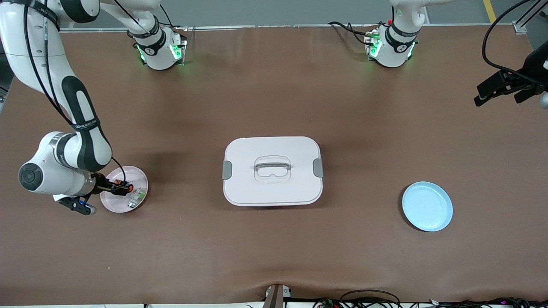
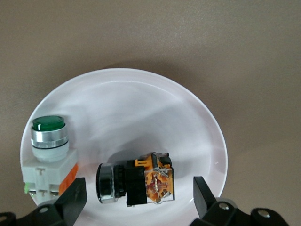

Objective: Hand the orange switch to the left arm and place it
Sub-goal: 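Close the right gripper on the black-orange switch and lift it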

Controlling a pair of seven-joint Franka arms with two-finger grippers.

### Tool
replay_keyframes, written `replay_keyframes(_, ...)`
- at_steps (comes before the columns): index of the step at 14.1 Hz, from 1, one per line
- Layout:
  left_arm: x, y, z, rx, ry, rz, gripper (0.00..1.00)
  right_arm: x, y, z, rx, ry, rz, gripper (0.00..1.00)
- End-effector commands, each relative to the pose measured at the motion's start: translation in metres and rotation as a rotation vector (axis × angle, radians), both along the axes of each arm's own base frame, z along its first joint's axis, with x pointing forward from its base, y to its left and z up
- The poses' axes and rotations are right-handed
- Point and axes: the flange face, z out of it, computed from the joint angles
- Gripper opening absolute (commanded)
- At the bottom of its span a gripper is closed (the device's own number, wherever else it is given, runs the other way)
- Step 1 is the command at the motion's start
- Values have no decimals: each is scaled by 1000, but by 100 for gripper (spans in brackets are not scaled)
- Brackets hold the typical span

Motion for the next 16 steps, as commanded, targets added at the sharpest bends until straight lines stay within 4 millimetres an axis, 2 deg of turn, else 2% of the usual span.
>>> replay_keyframes(1,1,2,4,-12,-15,-16,100,1,1,-4,12,-16,40,100)
replay_keyframes(8,1,-1,3,-10,-14,-21,100,-7,1,-20,14,-31,93,100)
replay_keyframes(12,6,-2,-4,-14,-1,-24,100,-12,3,-27,9,-46,94,100)
replay_keyframes(16,6,-3,-4,-15,-1,-25,100,-14,3,-28,10,-40,94,100)
